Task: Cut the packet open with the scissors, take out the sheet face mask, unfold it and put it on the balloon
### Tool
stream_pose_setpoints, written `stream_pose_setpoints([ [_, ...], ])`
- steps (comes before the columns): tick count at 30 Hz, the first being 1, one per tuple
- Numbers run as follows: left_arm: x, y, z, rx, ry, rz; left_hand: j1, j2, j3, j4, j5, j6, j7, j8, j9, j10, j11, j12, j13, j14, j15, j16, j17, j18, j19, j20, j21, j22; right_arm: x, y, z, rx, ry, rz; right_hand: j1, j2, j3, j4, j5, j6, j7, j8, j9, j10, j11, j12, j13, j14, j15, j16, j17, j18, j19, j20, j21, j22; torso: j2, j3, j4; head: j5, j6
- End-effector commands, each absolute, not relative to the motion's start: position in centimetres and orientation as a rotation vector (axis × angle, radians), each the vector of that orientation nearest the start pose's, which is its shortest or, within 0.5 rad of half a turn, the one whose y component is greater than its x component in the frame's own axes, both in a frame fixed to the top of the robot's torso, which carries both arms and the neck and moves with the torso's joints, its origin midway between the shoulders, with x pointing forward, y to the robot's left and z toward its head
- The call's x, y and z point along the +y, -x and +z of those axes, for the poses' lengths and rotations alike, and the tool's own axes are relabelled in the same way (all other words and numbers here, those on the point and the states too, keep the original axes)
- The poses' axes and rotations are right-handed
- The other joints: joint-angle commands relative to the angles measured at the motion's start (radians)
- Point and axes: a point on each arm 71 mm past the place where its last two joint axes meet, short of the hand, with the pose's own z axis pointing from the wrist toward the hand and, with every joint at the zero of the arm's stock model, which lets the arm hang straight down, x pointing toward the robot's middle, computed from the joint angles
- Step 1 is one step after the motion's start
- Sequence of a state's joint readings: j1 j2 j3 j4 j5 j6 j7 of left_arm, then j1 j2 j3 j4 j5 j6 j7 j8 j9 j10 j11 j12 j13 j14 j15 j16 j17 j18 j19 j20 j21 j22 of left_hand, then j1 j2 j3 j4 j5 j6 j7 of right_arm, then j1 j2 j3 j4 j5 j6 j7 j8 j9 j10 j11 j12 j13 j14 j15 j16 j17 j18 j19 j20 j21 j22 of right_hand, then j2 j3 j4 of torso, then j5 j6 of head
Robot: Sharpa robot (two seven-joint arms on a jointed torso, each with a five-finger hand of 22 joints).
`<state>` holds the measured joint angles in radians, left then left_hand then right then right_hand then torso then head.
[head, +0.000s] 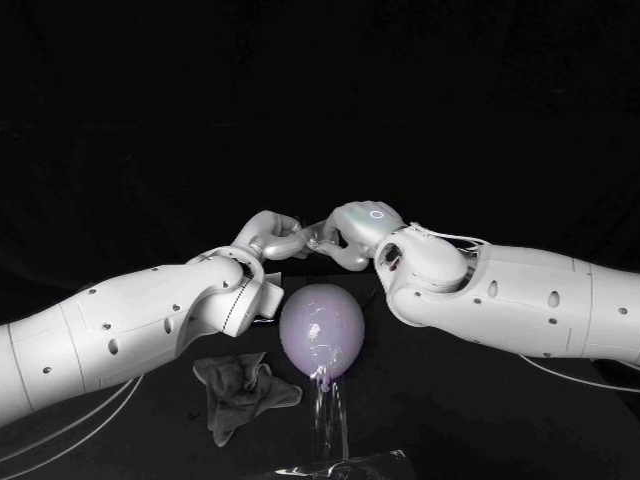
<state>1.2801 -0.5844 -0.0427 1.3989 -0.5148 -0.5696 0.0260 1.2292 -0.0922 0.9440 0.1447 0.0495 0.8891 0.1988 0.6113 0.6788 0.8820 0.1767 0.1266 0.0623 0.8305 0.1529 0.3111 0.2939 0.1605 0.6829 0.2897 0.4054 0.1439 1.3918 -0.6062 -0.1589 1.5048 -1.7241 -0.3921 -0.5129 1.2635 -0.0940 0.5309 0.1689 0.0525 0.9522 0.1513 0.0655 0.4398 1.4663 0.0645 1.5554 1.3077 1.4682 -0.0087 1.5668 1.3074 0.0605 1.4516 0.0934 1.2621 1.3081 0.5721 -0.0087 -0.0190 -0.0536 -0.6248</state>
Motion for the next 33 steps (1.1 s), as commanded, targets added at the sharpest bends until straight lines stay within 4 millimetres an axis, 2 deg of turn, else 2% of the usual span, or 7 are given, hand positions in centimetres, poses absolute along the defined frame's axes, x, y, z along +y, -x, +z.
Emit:
stream_pose_setpoints([
  [1,11.40,-51.88,-14.25,1.514,0.679,-1.215,0.012,0.004,0.006,-0.003,0.001,-0.005,-0.002,0.006,0.005,0.008,0.002,-0.005,0.001,0.011,0.001,-0.006,-0.003,0.006,0.009,-0.001,-0.005,-0.001,-10.97,-50.45,-13.37,1.548,0.255,0.330,0.012,0.011,0.011,-0.001,-0.004,0.020,-0.004,0.011,0.000,0.102,0.001,0.010,0.261,0.103,0.004,0.004,0.263,-0.002,0.001,0.006,0.002,0.184,0.000,-0.0001,0.0001,-0.001,-0.002],
  [4,11.34,-51.83,-14.22,1.512,0.677,-1.220,0.012,0.004,0.007,-0.003,0.001,-0.006,-0.001,0.006,0.006,0.009,0.002,-0.006,0.001,0.012,0.001,-0.007,-0.004,0.006,0.009,-0.001,-0.006,-0.002,-10.90,-50.43,-13.60,1.583,0.253,0.341,0.016,0.022,0.018,0.000,-0.004,0.030,-0.007,0.015,0.000,0.102,-0.001,0.010,0.261,0.103,0.002,0.004,0.263,-0.001,-0.001,0.005,-0.002,0.183,0.000,-0.0002,-0.0001,0.000,-0.001],
  [6,11.31,-51.81,-14.20,1.510,0.677,-1.225,0.012,0.004,0.007,-0.003,0.001,-0.006,-0.001,0.007,0.006,0.009,0.002,-0.007,0.001,0.013,0.001,-0.008,-0.005,0.006,0.009,-0.001,-0.006,-0.002,-10.84,-50.40,-13.72,1.604,0.251,0.351,0.028,0.043,0.031,-0.004,-0.004,0.036,-0.013,0.017,-0.001,0.103,-0.006,0.013,0.262,0.103,-0.001,0.004,0.263,0.000,-0.002,0.003,-0.003,0.183,0.000,-0.0003,-0.0002,0.000,-0.003],
  [11,11.21,-51.73,-14.15,1.511,0.668,-1.233,0.014,0.004,0.008,-0.005,0.001,-0.007,-0.001,0.009,0.007,0.011,0.002,-0.010,0.001,0.016,0.001,-0.012,-0.008,0.006,0.010,-0.001,-0.007,-0.003,-10.75,-50.38,-13.80,1.621,0.246,0.364,0.049,0.057,0.049,-0.020,-0.004,0.034,-0.017,0.016,-0.003,0.105,-0.010,0.015,0.263,0.103,-0.006,0.004,0.263,-0.001,-0.001,-0.002,-0.001,0.184,0.000,-0.0005,0.0005,-0.002,-0.003],
  [21,10.92,-51.48,-14.09,1.524,0.644,-1.250,0.016,0.004,0.010,-0.007,0.001,-0.010,-0.001,0.013,0.010,0.014,0.002,-0.015,0.001,0.021,0.001,-0.020,-0.015,0.005,0.008,-0.001,-0.012,-0.006,-10.74,-50.39,-13.42,1.575,0.227,0.383,0.033,-0.006,0.013,-0.032,-0.004,0.033,-0.010,0.013,-0.008,0.105,-0.005,0.015,0.263,0.103,-0.005,0.004,0.263,-0.004,0.004,-0.004,0.010,0.187,0.000,-0.0004,0.0005,-0.003,-0.003],
  [27,10.70,-51.27,-14.03,1.530,0.633,-1.263,0.017,0.004,0.011,-0.009,0.001,-0.011,-0.001,0.015,0.011,0.015,0.002,-0.018,0.001,0.024,0.001,-0.024,-0.018,0.004,0.006,-0.001,-0.014,-0.008,-10.74,-50.44,-13.22,1.548,0.215,0.399,0.032,-0.015,0.005,-0.033,-0.004,0.034,-0.010,0.013,-0.010,0.105,-0.004,0.015,0.263,0.103,-0.004,0.004,0.263,-0.004,0.005,-0.004,0.012,0.187,0.000,-0.0002,0.0000,-0.005,-0.004],
  [33,10.52,-51.09,-13.97,1.533,0.625,-1.274,0.018,0.004,0.013,-0.011,0.001,-0.012,-0.001,0.017,0.012,0.017,0.002,-0.020,0.001,0.027,0.001,-0.027,-0.021,0.003,0.005,-0.001,-0.016,-0.009,-10.79,-50.53,-13.05,1.524,0.203,0.416,0.042,-0.011,0.001,-0.039,-0.004,0.057,-0.011,0.024,-0.008,0.105,-0.005,0.015,0.263,0.103,-0.005,0.004,0.263,-0.005,0.008,-0.004,0.019,0.189,0.001,-0.0003,-0.0005,-0.006,-0.006],
])
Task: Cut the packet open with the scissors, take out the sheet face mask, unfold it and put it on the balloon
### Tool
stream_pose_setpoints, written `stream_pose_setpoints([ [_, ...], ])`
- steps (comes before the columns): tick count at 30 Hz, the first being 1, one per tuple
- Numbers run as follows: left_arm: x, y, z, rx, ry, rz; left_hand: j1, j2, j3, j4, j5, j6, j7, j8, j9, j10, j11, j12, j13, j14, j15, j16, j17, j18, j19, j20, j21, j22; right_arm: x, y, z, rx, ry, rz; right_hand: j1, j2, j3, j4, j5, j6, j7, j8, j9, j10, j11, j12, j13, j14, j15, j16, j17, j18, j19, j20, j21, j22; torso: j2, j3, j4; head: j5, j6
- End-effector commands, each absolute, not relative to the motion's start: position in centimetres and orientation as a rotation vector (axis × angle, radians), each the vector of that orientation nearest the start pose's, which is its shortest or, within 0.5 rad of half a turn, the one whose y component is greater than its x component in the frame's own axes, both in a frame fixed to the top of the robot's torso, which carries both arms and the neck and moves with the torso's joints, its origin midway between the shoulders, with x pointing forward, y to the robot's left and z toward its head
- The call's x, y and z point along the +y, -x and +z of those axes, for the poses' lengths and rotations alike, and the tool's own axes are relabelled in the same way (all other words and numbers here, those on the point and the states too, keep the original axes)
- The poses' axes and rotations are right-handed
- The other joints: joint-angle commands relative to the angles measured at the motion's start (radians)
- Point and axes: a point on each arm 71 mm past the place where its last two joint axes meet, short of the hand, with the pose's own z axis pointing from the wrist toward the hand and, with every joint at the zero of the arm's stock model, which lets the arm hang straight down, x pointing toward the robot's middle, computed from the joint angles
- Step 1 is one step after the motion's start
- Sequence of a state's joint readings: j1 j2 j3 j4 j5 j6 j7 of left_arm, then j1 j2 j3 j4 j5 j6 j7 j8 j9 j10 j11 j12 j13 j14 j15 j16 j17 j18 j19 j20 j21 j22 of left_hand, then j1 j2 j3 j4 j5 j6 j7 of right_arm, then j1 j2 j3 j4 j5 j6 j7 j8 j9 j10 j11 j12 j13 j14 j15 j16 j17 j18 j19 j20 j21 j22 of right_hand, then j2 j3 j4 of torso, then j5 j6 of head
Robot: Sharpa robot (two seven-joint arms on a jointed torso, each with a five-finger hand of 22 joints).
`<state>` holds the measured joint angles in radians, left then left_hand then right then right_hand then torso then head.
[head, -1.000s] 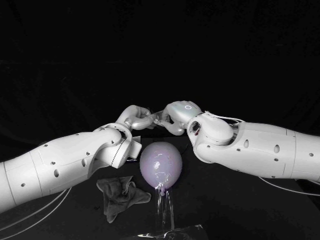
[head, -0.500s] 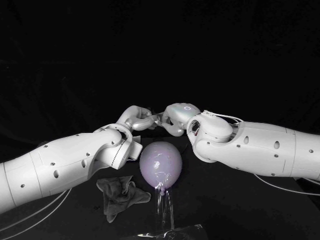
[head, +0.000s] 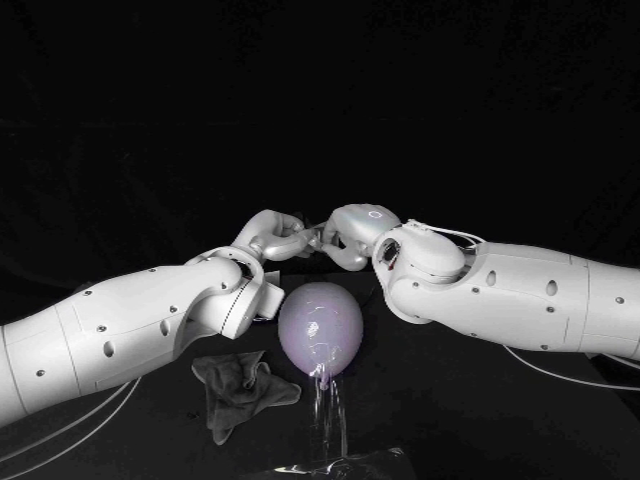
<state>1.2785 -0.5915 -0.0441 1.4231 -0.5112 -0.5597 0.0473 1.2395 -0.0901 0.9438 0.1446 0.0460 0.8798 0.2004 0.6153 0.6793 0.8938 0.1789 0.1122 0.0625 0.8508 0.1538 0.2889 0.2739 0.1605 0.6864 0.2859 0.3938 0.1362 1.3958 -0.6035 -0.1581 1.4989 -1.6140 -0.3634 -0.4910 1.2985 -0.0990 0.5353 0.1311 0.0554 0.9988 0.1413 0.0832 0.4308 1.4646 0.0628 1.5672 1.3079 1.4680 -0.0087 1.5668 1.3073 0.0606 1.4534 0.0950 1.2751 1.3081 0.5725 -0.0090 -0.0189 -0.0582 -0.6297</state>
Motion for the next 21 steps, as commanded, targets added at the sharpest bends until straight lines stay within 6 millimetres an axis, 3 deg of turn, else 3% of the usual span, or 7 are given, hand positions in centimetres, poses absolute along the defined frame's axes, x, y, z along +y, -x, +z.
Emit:
stream_pose_setpoints([
  [1,10.50,-51.07,-13.96,1.533,0.624,-1.276,0.008,0.002,0.013,-0.010,0.004,-0.002,-0.003,0.013,0.011,0.005,0.000,-0.006,0.001,0.006,0.000,-0.005,-0.001,0.003,0.002,0.003,-0.004,-0.001,-10.79,-50.55,-13.02,1.520,0.201,0.419,0.009,-0.005,-0.004,-0.002,-0.007,0.017,-0.002,0.010,0.002,0.106,-0.004,0.004,0.263,0.103,-0.006,0.004,0.264,-0.006,0.007,-0.005,0.008,0.190,0.000,0.0000,-0.0004,-0.002,-0.002],
  [5,10.44,-50.97,-13.92,1.533,0.620,-1.282,0.008,0.002,0.013,-0.011,0.005,-0.003,-0.003,0.014,0.012,0.006,0.000,-0.007,0.001,0.007,0.000,-0.006,-0.002,0.003,0.002,0.003,-0.005,-0.002,-10.82,-50.58,-12.88,1.500,0.195,0.435,0.019,-0.001,-0.005,-0.009,-0.007,0.041,-0.008,0.024,0.007,0.106,-0.008,0.004,0.263,0.103,-0.009,0.004,0.264,-0.006,0.008,-0.007,0.010,0.190,0.000,-0.0001,-0.0002,-0.002,-0.003],
  [8,10.44,-50.93,-13.90,1.533,0.618,-1.284,0.009,0.002,0.014,-0.012,0.005,-0.003,-0.003,0.015,0.012,0.007,0.000,-0.007,0.001,0.009,0.000,-0.007,-0.003,0.003,0.001,0.003,-0.005,-0.002,-10.88,-50.57,-12.73,1.480,0.191,0.452,0.057,0.010,-0.004,-0.043,-0.007,0.109,-0.042,0.073,0.030,0.106,-0.037,0.004,0.263,0.103,-0.026,0.004,0.264,-0.006,0.010,-0.017,0.015,0.191,0.000,-0.0001,0.0005,-0.003,-0.004],
  [13,10.57,-50.99,-13.92,1.533,0.619,-1.282,0.010,0.002,0.015,-0.013,0.005,-0.003,-0.003,0.015,0.012,0.008,0.000,-0.008,0.001,0.010,0.000,-0.008,-0.004,0.003,0.001,0.003,-0.006,-0.003,-11.14,-50.52,-12.54,1.457,0.177,0.482,0.063,0.012,-0.009,-0.057,-0.007,0.136,-0.062,0.111,0.052,0.106,-0.056,0.004,0.263,0.103,-0.042,0.004,0.264,-0.005,0.010,-0.032,0.013,0.191,0.000,-0.0002,0.0003,-0.003,-0.004],
  [21,10.93,-51.27,-14.04,1.534,0.626,-1.268,0.010,0.002,0.015,-0.013,0.005,-0.003,-0.003,0.016,0.013,0.009,0.000,-0.009,0.001,0.011,0.000,-0.010,-0.005,0.003,0.001,0.003,-0.006,-0.003,-11.75,-50.18,-12.13,1.410,0.139,0.532,0.061,0.010,-0.008,-0.062,-0.007,0.141,-0.071,0.136,0.069,0.106,-0.064,0.004,0.263,0.103,-0.049,0.004,0.264,-0.005,0.009,-0.040,0.011,0.190,0.000,0.0001,-0.0002,-0.004,-0.002],
])
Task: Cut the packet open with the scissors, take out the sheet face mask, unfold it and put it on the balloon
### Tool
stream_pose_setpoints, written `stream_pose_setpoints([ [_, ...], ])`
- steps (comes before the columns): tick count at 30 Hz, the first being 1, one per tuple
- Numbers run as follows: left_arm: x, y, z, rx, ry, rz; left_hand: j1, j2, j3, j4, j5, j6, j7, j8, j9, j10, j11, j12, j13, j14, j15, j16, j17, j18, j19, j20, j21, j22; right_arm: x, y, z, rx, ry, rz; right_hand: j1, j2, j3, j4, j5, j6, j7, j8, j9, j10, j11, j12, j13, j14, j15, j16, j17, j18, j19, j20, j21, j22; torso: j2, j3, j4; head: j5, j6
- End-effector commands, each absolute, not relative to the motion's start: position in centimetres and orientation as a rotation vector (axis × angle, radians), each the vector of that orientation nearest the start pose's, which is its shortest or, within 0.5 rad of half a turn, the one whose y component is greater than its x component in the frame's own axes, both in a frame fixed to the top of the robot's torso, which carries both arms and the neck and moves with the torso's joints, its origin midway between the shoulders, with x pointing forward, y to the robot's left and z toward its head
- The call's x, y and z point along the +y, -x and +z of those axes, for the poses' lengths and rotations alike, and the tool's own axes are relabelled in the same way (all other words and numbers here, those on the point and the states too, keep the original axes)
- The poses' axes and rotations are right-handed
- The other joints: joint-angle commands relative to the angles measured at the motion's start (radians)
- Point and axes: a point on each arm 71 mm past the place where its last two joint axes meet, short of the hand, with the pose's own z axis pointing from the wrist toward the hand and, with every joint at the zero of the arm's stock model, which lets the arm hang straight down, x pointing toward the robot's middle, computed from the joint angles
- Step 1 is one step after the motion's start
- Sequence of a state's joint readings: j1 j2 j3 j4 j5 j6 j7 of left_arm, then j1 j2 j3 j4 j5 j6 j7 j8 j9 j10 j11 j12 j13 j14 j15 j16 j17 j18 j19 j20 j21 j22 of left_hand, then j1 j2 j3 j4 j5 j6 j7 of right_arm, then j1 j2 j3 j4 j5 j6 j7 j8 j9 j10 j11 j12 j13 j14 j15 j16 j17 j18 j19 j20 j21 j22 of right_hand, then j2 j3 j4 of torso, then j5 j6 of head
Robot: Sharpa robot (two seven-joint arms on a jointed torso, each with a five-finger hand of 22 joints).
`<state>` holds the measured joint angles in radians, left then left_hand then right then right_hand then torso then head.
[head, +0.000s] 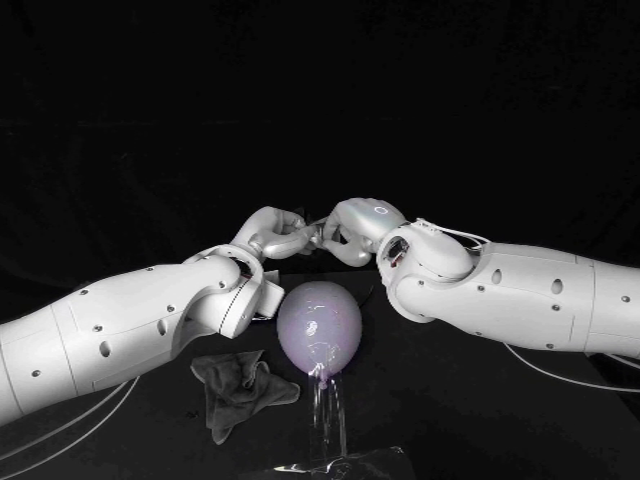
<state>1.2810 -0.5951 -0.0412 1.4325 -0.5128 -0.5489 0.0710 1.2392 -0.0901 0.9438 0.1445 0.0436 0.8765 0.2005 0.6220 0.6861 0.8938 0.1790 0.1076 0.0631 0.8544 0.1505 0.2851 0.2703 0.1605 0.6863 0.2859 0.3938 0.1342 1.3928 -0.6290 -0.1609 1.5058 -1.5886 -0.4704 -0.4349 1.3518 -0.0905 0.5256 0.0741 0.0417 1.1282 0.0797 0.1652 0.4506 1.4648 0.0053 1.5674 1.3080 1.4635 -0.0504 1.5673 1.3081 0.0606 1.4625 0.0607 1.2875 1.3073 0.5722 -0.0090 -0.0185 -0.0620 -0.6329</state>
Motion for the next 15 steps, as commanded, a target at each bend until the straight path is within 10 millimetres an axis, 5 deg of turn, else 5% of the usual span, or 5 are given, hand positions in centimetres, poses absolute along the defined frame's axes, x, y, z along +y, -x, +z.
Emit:
stream_pose_setpoints([
  [1,11.0,-51.3,-14.1,1.534,0.627,-1.266,0.010,0.002,0.015,-0.013,0.007,0.000,-0.003,0.009,0.006,0.009,0.000,-0.005,0.000,0.007,0.003,-0.006,-0.002,0.003,0.001,0.003,-0.006,-0.001,-11.9,-50.1,-12.1,1.401,0.134,0.538,0.007,0.002,0.002,-0.005,0.007,0.012,-0.009,0.054,0.049,0.106,-0.007,0.003,0.263,0.107,-0.008,0.003,0.263,-0.005,0.000,-0.006,-0.002,0.191,0.000,0.0001,-0.0006,0.000,0.001],
  [15,11.7,-52.0,-14.4,1.546,0.637,-1.213,0.011,0.002,0.017,-0.015,0.007,0.000,-0.003,0.011,0.006,0.009,0.000,-0.006,0.000,0.009,0.003,-0.008,-0.003,0.003,0.001,0.003,-0.007,-0.002,-13.3,-48.5,-10.9,1.273,0.083,0.627,0.008,-0.002,0.005,-0.011,0.007,0.011,-0.013,0.071,0.061,0.106,-0.011,0.003,0.263,0.107,-0.012,0.003,0.263,-0.008,0.005,-0.011,0.010,0.194,0.000,0.0007,-0.0007,-0.003,0.001],
])
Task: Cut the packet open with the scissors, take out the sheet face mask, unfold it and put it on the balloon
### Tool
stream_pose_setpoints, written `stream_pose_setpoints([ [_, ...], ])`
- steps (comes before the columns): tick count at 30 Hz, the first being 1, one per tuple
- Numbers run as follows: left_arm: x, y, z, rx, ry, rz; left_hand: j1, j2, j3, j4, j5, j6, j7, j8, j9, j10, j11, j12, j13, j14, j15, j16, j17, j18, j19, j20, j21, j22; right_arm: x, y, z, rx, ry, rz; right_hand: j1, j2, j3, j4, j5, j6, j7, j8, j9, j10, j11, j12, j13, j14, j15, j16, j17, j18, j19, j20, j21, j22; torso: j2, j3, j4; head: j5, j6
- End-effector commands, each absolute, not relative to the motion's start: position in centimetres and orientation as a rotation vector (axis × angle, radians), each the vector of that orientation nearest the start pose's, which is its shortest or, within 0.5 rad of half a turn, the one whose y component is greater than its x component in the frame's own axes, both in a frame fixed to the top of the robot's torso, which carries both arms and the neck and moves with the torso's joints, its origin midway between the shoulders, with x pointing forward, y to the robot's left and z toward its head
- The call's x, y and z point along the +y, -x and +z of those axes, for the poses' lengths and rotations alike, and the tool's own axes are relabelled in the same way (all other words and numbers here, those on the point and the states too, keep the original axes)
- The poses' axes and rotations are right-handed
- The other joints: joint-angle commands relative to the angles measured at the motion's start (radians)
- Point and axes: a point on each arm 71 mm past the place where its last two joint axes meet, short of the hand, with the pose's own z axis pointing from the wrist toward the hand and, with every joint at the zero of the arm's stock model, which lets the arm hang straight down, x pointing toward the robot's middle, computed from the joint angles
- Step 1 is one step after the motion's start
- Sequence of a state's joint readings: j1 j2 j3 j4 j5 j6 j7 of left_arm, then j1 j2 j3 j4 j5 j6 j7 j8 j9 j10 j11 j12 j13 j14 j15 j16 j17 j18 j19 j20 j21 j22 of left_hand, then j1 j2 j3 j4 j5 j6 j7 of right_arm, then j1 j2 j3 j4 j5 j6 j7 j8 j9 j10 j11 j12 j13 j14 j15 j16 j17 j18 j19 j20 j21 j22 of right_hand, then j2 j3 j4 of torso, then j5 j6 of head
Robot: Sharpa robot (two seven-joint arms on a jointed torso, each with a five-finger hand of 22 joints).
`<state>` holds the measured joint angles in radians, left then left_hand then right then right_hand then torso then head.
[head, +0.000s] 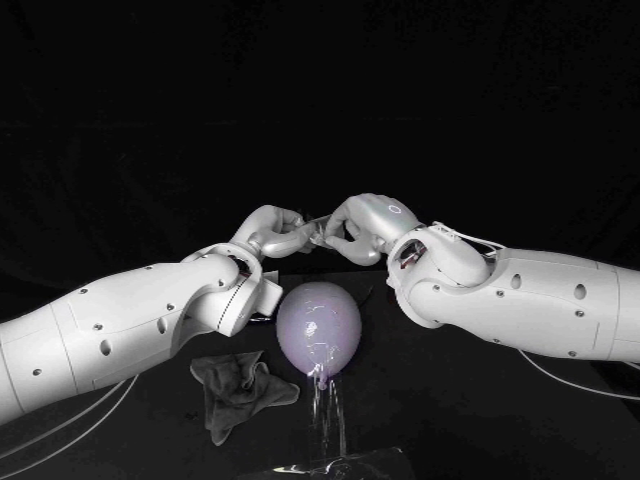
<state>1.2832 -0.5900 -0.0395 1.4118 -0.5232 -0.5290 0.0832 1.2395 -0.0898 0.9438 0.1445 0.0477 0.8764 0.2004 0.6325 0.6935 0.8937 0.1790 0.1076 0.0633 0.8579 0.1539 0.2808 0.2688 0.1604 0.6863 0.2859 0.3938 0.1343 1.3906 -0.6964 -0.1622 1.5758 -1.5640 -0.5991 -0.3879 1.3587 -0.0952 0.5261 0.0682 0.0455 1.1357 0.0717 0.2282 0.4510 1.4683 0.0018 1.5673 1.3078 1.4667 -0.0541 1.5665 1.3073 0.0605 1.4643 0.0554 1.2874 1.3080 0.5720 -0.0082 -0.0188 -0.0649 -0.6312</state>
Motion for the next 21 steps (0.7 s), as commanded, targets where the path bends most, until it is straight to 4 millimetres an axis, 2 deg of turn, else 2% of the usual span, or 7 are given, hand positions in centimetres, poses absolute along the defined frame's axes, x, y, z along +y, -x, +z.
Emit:
stream_pose_setpoints([
  [1,11.7,-52.0,-14.4,1.547,0.636,-1.208,0.011,0.002,0.017,-0.015,0.003,0.000,-0.003,0.000,-0.001,0.009,0.000,-0.006,0.000,0.005,0.000,-0.004,-0.002,0.003,0.001,0.003,-0.007,-0.002,-13.4,-48.4,-10.8,1.264,0.080,0.633,0.001,0.003,0.004,-0.006,0.003,0.004,-0.005,0.008,0.061,0.102,-0.007,0.003,0.263,0.104,-0.008,0.004,0.264,-0.007,0.003,-0.005,0.010,0.193,0.000,-0.0001,-0.0006,-0.001,0.000],
  [15,11.9,-52.3,-14.6,1.553,0.638,-1.188,0.012,0.001,0.018,-0.017,0.003,0.000,-0.003,0.001,0.000,0.010,0.000,-0.008,0.000,0.006,0.000,-0.007,-0.004,0.003,0.002,0.003,-0.007,-0.002,-14.0,-47.0,-10.0,1.216,0.074,0.684,0.002,0.002,0.005,-0.008,0.003,0.003,-0.005,0.011,0.063,0.102,-0.008,0.003,0.263,0.104,-0.009,0.004,0.264,-0.008,0.004,-0.006,0.012,0.194,0.000,-0.0008,0.0004,0.004,0.003],
  [21,11.8,-52.3,-14.6,1.556,0.640,-1.193,0.012,0.001,0.018,-0.017,0.003,0.000,-0.003,0.001,0.000,0.010,0.000,-0.008,0.000,0.006,0.000,-0.007,-0.004,0.003,0.002,0.003,-0.007,-0.002,-13.7,-47.3,-10.3,1.270,0.096,0.667,-0.007,0.004,0.008,-0.003,0.003,-0.016,-0.001,0.012,0.067,0.102,-0.005,0.003,0.263,0.104,-0.008,0.004,0.264,-0.005,-0.003,-0.007,-0.007,0.189,-0.001,-0.0009,-0.0008,0.005,0.002],
])
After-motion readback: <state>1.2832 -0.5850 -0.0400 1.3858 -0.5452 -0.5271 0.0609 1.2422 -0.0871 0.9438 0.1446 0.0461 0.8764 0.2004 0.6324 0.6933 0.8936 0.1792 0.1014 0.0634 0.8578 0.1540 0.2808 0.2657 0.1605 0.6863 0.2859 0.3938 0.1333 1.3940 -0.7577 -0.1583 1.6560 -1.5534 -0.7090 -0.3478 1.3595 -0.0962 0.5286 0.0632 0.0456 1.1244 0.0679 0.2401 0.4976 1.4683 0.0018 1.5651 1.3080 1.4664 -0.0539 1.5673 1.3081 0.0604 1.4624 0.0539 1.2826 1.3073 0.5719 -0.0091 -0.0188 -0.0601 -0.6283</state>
